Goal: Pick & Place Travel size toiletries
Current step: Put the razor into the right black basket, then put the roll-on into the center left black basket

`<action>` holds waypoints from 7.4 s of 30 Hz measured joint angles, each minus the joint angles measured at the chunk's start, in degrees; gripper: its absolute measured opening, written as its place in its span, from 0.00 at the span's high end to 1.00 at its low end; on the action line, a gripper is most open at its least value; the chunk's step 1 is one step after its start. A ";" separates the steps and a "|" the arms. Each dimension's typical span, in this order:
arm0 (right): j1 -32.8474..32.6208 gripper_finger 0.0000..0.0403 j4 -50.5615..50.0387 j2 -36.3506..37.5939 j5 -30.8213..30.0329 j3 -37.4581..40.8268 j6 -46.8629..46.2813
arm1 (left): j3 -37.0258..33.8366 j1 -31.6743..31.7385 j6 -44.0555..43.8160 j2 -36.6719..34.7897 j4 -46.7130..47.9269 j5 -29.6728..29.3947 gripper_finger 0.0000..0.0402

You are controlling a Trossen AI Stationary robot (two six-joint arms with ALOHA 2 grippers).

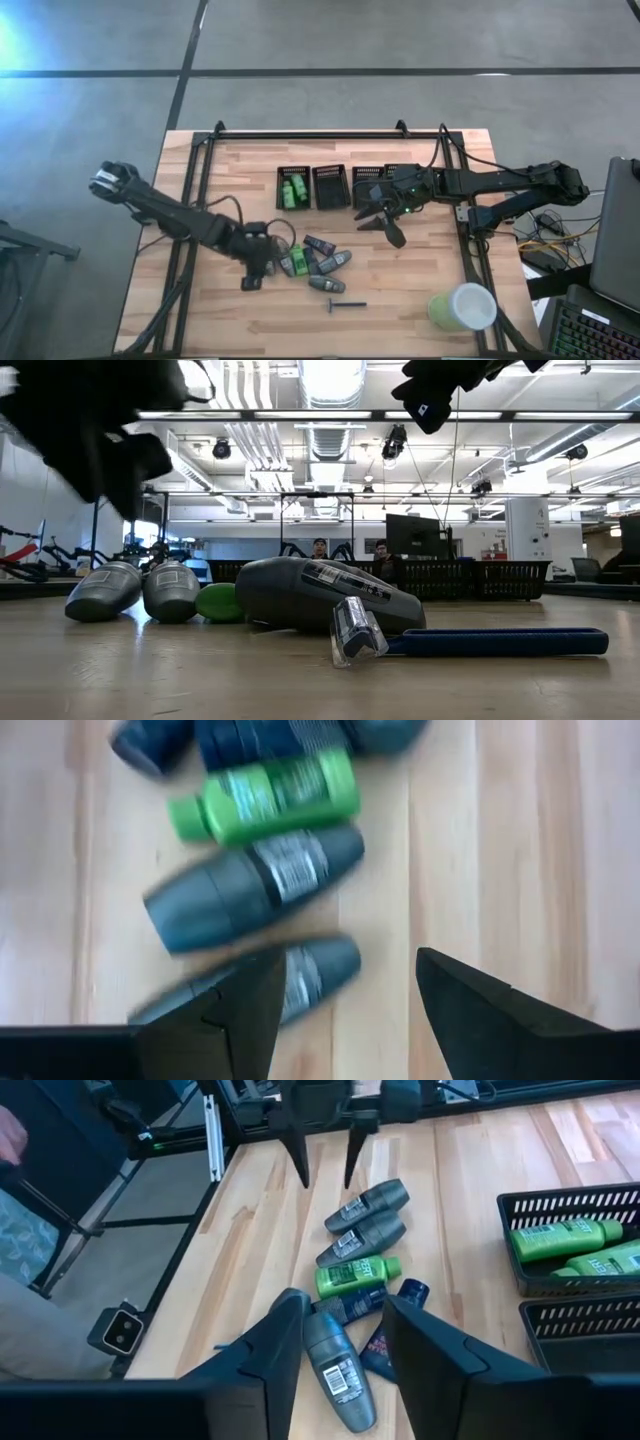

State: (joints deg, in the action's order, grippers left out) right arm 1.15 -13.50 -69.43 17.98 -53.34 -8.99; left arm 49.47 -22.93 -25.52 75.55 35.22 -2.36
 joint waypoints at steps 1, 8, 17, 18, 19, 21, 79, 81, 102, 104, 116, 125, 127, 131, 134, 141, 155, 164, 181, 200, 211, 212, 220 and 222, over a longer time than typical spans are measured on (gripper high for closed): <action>0.00 0.64 0.02 0.00 0.00 0.00 0.04 | 0.00 -1.00 0.34 0.01 1.13 -0.47 0.43; 0.00 0.60 0.04 0.00 -0.04 0.00 0.63 | -0.03 -4.06 0.45 1.37 3.48 -2.02 0.43; 0.00 0.54 0.06 0.00 -0.04 0.11 0.17 | 0.11 -2.25 -0.58 4.17 -9.53 -4.08 0.43; 0.02 0.54 0.04 0.00 -0.04 0.11 0.15 | 0.11 -2.01 -1.13 4.40 -9.68 -4.15 0.43; 0.02 0.53 0.02 0.00 -0.03 0.11 -0.22 | 0.11 -1.87 -1.71 4.54 -9.69 -4.10 0.43; -0.03 0.52 0.02 0.00 0.02 0.11 -2.61 | 0.11 -1.86 -3.14 4.56 -9.61 -4.07 0.43; -29.45 0.50 -11.78 -36.64 -16.51 -17.41 -20.22 | -0.11 -4.12 5.69 3.93 -0.68 -11.79 0.43; -29.77 0.51 -13.45 -38.65 -18.75 -19.39 -20.13 | -0.11 -4.10 6.36 3.93 -0.69 -11.85 0.43; -31.36 0.54 -14.23 -50.83 -22.41 -27.58 -23.86 | -0.11 -4.18 10.64 3.93 0.02 -11.70 0.43; -31.60 0.57 -14.01 -50.80 -22.99 -26.92 -23.85 | -0.11 -4.18 10.63 3.93 -0.02 -11.70 0.43; -33.28 0.82 -13.91 -51.24 -26.56 -25.29 -23.97 | -0.11 -4.18 10.36 3.93 0.04 -11.68 0.43; -34.10 0.94 -16.74 -49.06 -21.96 -24.98 -28.38 | -0.11 -4.18 8.16 3.93 0.00 -11.66 0.43; -34.25 0.94 -20.59 -47.01 -21.16 -24.72 -30.42 | -0.11 -4.18 7.58 3.93 -0.08 -11.66 0.43; -34.29 0.94 -30.29 -38.85 -25.48 -24.55 -36.78 | -0.11 -4.18 7.37 3.93 -0.20 -12.11 0.43; -33.69 0.94 -37.03 -31.28 -29.75 -23.30 -44.76 | -0.11 -4.18 7.12 3.93 -0.67 -12.68 0.43; -27.94 0.94 -52.58 -12.94 -42.74 -12.25 -79.13 | -0.11 -4.18 6.93 3.93 -1.40 -16.18 0.43; 2.24 0.93 -35.61 12.00 -47.67 11.92 -74.33 | -0.11 -4.18 7.49 3.93 -1.59 -16.31 0.43; 16.92 0.92 -24.81 6.43 -39.14 18.90 -61.20 | -0.11 -4.18 6.31 3.93 -1.59 -15.72 0.43; 20.90 0.60 -19.50 2.09 -38.67 19.02 -53.57 | -0.11 -4.21 5.73 3.93 -1.90 -13.64 0.43; 7.55 0.21 -19.22 7.84 -38.47 14.70 -50.27 | -0.11 5.87 41.95 5.17 -2.81 -4.66 0.43; 4.87 0.13 -19.26 7.55 -38.47 14.19 -53.36 | -0.08 8.05 58.04 11.81 -4.88 -1.52 0.43; 4.71 0.12 -19.28 7.54 -38.45 14.21 -53.59 | -0.01 8.03 58.27 12.17 -5.19 -1.53 0.43; 4.42 0.11 -19.24 7.54 -38.45 14.21 -54.05 | 0.13 8.12 55.55 14.29 -7.17 3.34 0.43; 4.42 0.11 -19.25 7.54 -38.47 14.21 -54.08 | 0.13 8.12 53.84 14.34 -7.92 4.67 0.43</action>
State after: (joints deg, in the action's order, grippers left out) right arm 5.56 -32.74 -61.89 -20.49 -39.13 -63.08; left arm 49.60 -14.81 28.33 89.89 27.30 2.30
